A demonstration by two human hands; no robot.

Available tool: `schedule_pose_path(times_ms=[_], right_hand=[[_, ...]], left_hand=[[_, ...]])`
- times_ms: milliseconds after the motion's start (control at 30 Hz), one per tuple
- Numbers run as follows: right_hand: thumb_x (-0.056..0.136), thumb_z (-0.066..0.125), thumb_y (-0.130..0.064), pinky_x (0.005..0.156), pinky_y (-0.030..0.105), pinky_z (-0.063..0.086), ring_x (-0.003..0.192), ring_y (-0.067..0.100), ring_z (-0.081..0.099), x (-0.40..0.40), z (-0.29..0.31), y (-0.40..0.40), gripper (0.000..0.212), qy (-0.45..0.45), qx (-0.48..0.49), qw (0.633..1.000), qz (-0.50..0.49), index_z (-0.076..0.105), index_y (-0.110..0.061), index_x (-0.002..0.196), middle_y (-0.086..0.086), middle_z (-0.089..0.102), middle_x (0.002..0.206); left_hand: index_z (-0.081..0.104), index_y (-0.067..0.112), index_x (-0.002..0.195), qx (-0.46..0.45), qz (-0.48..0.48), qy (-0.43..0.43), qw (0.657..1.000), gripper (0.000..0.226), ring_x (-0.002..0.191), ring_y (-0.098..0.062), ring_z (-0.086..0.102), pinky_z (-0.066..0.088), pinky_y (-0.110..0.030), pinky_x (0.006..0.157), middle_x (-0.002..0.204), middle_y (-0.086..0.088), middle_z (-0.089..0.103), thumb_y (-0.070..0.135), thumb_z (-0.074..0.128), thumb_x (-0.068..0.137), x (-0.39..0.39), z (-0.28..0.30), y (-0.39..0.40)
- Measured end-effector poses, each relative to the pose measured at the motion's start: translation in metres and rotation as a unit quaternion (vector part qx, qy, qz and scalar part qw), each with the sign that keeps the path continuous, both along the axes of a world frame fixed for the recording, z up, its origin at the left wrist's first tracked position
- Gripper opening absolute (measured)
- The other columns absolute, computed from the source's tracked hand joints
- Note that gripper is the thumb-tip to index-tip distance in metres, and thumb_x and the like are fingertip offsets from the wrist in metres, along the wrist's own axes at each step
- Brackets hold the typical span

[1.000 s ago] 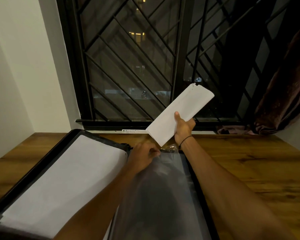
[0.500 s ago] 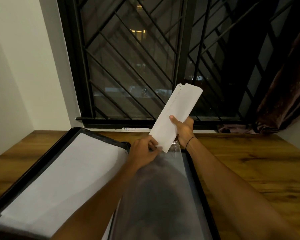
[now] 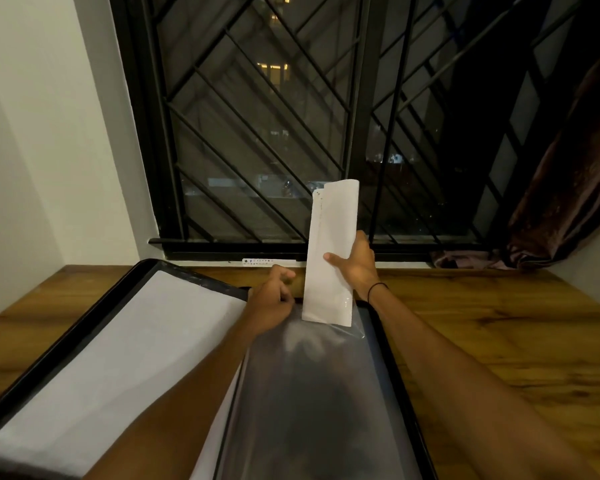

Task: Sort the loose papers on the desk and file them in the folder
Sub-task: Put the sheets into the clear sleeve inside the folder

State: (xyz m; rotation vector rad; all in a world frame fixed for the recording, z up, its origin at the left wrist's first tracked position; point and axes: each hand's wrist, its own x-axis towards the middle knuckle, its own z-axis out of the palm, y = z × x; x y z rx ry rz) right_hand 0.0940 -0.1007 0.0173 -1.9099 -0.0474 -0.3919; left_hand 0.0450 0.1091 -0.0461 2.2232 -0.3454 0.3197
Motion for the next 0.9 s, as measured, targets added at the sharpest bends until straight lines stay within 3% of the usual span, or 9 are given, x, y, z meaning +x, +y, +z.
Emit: schedule_pose_path(times_ms=[100,167,267,400,533,600,667,767,900], right_hand=[[0.082,0.087,-0.018,0.096,0.047,0.056,0.112,0.022,0.063,-0.001,0.000,0.003,0.062,0.024,0.038,0.998,0.045,0.043,-0.018,0.127,0.002,0.061,0.125],[0.082,0.087,-0.017,0.096,0.052,0.058,0.113,0.025,0.068,0.000,-0.001,0.001,0.062,0.054,0.114,0.986,0.108,0.049,-0.016,0.132,0.003,0.067,0.124],[0.091,0.078,-0.017,0.095,0.057,0.058,0.119,0.032,0.068,-0.003,-0.004,-0.002,0.051,0.106,0.194,0.954,0.201,0.055,-0.015,0.137,0.009,0.070,0.128],[0.099,0.064,-0.042,0.102,0.058,0.054,0.120,0.033,0.068,-0.006,-0.007,0.003,0.049,0.221,0.177,0.919,0.274,0.055,-0.014,0.138,0.013,0.070,0.130],[0.085,0.069,-0.067,0.096,0.048,0.056,0.109,0.025,0.066,-0.005,0.007,0.021,0.085,0.187,-0.009,0.977,0.098,0.033,-0.015,0.141,0.005,0.062,0.126],[0.080,0.074,-0.068,0.091,0.044,0.056,0.107,0.026,0.064,-0.002,0.013,0.033,0.096,0.155,-0.020,0.986,0.049,0.026,-0.014,0.144,0.005,0.057,0.124],[0.078,0.081,-0.059,0.091,0.046,0.054,0.112,0.030,0.062,0.001,0.016,0.043,0.100,0.164,-0.043,0.985,0.018,0.023,-0.013,0.146,0.006,0.053,0.121],[0.084,0.082,-0.036,0.092,0.045,0.054,0.115,0.032,0.062,0.006,0.016,0.053,0.080,0.174,-0.077,0.981,-0.034,0.033,-0.010,0.141,0.009,0.055,0.121],[0.086,0.070,-0.027,0.082,0.038,0.057,0.098,0.029,0.067,0.006,0.022,0.045,0.045,0.156,0.026,0.986,-0.057,0.060,-0.006,0.125,0.011,0.067,0.115]], left_hand=[[0.049,0.033,0.117,-0.038,0.003,0.026,0.999,0.039,0.089,-0.012,0.068,0.055,-0.051,0.096,0.084,0.011,0.067,0.015,0.070,0.089,0.003,0.002,0.000],[0.048,0.033,0.121,-0.094,0.014,0.073,0.993,0.034,0.099,-0.018,0.068,0.058,-0.047,0.094,0.103,0.002,0.068,0.024,0.066,0.094,0.001,0.008,0.000],[0.050,0.025,0.136,-0.155,0.019,0.107,0.982,0.036,0.116,-0.019,0.059,0.052,-0.027,0.086,0.129,0.001,0.059,0.037,0.057,0.103,0.001,0.017,-0.001],[0.067,0.010,0.127,-0.161,0.028,0.124,0.979,0.034,0.109,-0.022,0.066,0.056,-0.033,0.090,0.116,-0.001,0.070,0.031,0.063,0.100,0.007,0.022,-0.008],[0.068,0.014,0.100,-0.160,0.062,0.084,0.982,0.018,0.087,-0.015,0.068,0.056,-0.027,0.078,0.097,0.001,0.070,0.028,0.076,0.091,0.009,0.022,-0.013],[0.066,0.018,0.095,-0.143,0.059,0.069,0.985,0.023,0.085,-0.014,0.068,0.055,-0.022,0.072,0.096,0.004,0.070,0.033,0.081,0.086,0.008,0.023,-0.014],[0.065,0.022,0.090,-0.110,0.064,0.061,0.990,0.026,0.085,-0.016,0.070,0.059,-0.030,0.075,0.096,0.002,0.072,0.039,0.082,0.083,0.009,0.022,-0.014],[0.063,0.026,0.090,-0.098,0.067,0.064,0.991,0.029,0.087,-0.017,0.071,0.062,-0.039,0.084,0.106,-0.005,0.076,0.048,0.080,0.082,0.010,0.020,-0.012],[0.054,0.026,0.117,-0.014,0.099,0.026,0.995,0.058,0.100,-0.015,0.068,0.060,-0.039,0.086,0.117,0.006,0.069,0.071,0.066,0.082,0.004,0.022,-0.004]])
